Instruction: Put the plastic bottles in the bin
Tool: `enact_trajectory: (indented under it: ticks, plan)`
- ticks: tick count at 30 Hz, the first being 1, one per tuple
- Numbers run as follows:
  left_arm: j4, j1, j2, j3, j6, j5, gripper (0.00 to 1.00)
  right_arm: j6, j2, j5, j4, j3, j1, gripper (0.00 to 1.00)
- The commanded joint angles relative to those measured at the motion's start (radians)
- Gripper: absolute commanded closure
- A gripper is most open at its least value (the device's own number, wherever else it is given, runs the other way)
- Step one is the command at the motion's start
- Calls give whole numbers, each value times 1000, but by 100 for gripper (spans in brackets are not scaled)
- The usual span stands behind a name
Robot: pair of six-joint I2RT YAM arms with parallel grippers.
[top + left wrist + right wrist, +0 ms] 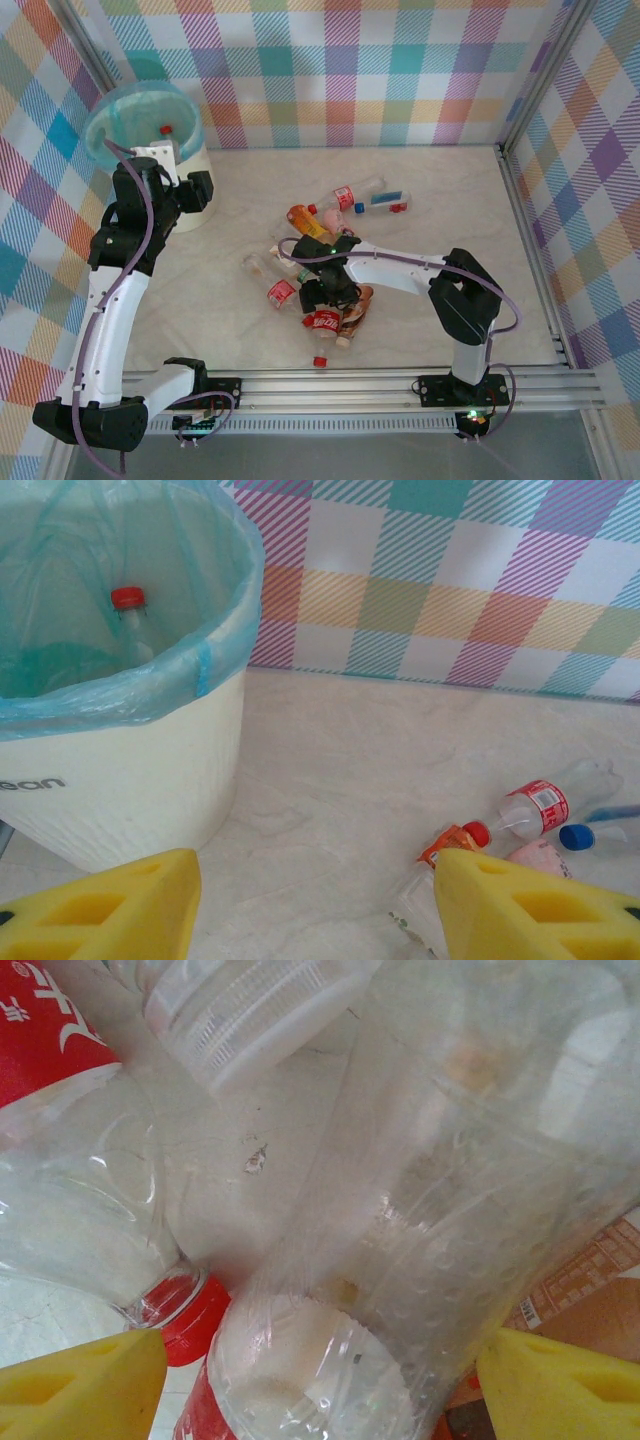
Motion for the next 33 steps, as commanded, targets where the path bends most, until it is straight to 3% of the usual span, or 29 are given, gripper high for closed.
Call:
enact_trajectory:
  ticks: [1,10,19,23,26,33]
  plan:
    - [28,-11,-1,-11,-18,12,37,-5,62,14,-37,-9,1,18]
    - [30,-10,6,-12,-19,10,36,-27,95,49,-34,24,-2,18]
    - [30,-11,10,-6,-36,22,36,-32,47,66,-7,7,-5,41]
    - [15,-10,11,8,-64,60,36,-52,-50,35,74,-48,-5,44]
    - [-14,-11,9,21,-84,144,36,-91,-147,8,147,-95,-6,45]
    - [13,-24,-10,-30,-99,617,35,-249,-301,-1,217,-113,-6,46]
